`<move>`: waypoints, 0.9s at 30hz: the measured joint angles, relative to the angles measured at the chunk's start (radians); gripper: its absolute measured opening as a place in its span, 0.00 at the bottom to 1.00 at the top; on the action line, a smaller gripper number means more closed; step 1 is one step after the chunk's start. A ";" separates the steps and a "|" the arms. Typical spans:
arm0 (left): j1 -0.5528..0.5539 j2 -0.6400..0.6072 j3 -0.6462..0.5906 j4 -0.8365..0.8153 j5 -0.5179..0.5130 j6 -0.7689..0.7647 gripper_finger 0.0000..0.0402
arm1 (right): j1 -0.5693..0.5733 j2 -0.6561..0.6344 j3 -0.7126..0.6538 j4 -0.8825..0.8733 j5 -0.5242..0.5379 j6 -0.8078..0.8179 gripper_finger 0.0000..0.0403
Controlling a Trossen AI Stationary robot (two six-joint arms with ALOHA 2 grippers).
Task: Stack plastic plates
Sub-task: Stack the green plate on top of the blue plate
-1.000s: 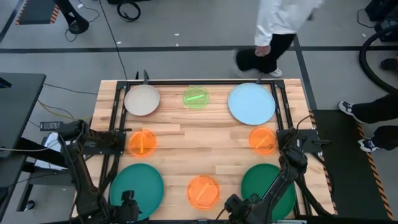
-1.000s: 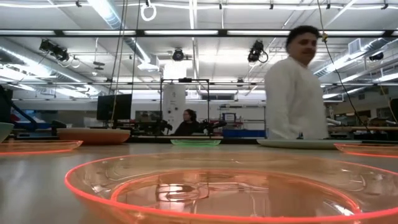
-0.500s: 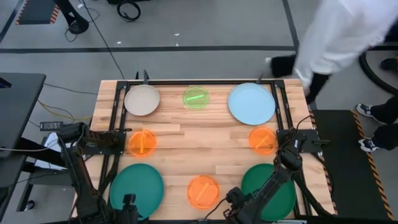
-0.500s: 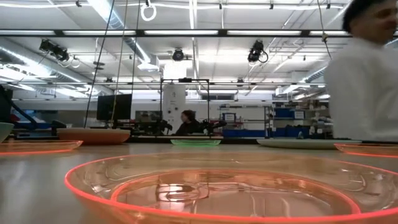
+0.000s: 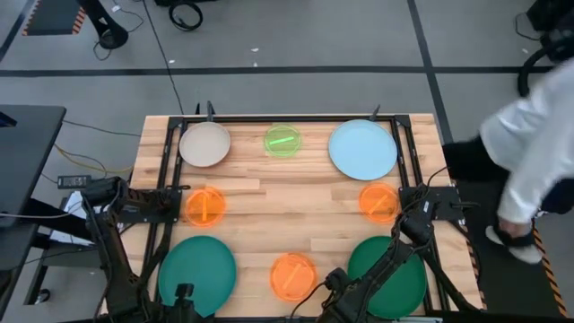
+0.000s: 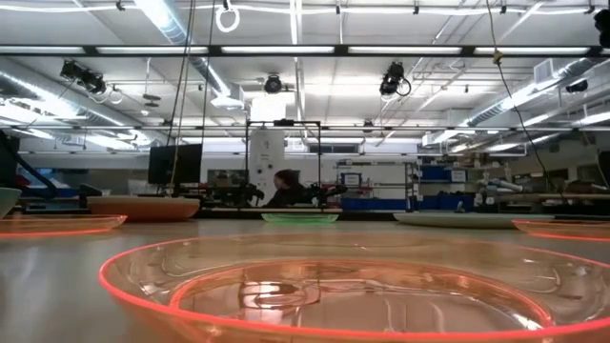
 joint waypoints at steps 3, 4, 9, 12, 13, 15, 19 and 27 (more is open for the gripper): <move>-0.001 0.000 0.000 0.002 0.000 0.000 0.44 | 0.000 0.000 0.002 -0.014 -0.001 0.000 0.29; 0.000 0.000 0.000 0.002 0.000 0.004 0.44 | 0.000 0.000 0.006 -0.025 0.000 0.000 0.27; 0.001 -0.008 0.000 0.009 0.059 0.046 0.44 | 0.001 0.000 0.010 -0.036 -0.003 0.007 0.08; -0.001 -0.032 0.000 0.009 0.089 0.053 0.44 | 0.012 0.000 0.053 -0.062 -0.001 0.003 0.03; -0.001 -0.042 0.000 0.009 0.092 0.065 0.44 | 0.017 0.000 0.083 -0.068 -0.001 -0.009 0.04; 0.000 -0.065 0.000 0.008 0.085 0.114 0.44 | 0.024 0.000 0.163 -0.106 0.005 -0.044 0.04; 0.034 -0.091 0.002 0.017 -0.017 0.252 0.44 | 0.039 0.000 0.341 -0.185 0.051 -0.142 0.03; 0.207 -0.082 0.001 0.199 -0.027 0.691 0.45 | 0.019 -0.047 0.386 -0.164 -0.085 -0.606 0.03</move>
